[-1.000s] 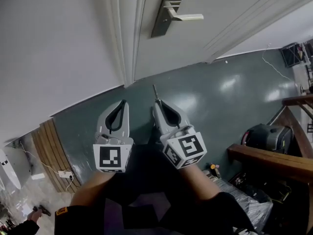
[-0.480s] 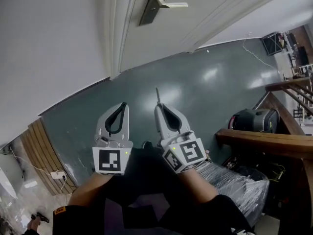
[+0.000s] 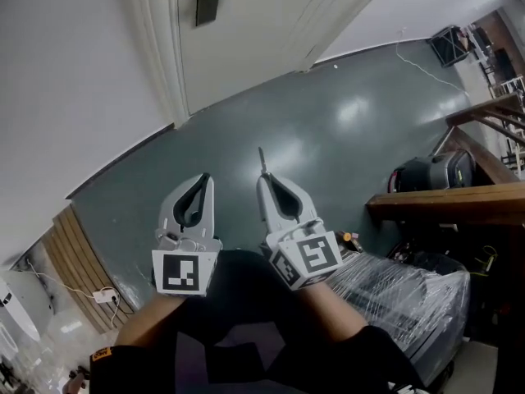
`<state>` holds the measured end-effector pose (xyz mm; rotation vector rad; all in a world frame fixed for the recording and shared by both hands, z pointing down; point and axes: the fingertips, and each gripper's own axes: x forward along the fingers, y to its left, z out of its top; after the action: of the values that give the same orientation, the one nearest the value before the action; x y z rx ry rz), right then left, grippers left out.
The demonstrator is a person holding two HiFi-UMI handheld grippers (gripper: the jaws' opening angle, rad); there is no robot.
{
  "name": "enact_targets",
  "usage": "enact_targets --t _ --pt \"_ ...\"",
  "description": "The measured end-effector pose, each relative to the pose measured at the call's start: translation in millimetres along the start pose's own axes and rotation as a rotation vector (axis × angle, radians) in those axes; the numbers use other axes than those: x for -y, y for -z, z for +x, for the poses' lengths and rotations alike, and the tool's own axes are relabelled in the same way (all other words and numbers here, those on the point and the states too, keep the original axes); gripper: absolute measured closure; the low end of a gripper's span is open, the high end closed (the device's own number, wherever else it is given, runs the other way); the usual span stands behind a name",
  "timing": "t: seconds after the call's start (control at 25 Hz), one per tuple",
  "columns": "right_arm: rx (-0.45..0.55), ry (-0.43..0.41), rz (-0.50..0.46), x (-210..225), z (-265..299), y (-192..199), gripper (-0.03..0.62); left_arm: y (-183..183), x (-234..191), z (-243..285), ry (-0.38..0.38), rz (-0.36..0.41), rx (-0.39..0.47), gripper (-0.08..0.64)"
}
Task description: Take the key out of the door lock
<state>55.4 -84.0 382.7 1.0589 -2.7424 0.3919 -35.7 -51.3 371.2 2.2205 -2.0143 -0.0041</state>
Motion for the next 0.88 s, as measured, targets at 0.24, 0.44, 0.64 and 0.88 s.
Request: enact_targets --t 0.24,0.44,0.64,0.88 --pt "0.044 -0.032 -0.033 6.4 -77.5 8.3 0.577 5.0 71.9 -45.5 -0.018 0.031 0.001 0.542" --pt "0.056 -0.051 -0.054 1.7 -130.2 21.2 0.577 19.7 108.4 -83.8 -0.075 0.071 -0.011 0.541" --pt "0.044 -0.073 -0.025 -7.7 -150.6 37.4 0.577 31.0 108.6 -113.3 -0.145 0.085 -0.066 0.540" --pt "-0.006 -0.055 0.012 -15.4 -166.1 67.1 0.577 48.9 114.8 -128.1 -0.126 0.080 -0.104 0.543"
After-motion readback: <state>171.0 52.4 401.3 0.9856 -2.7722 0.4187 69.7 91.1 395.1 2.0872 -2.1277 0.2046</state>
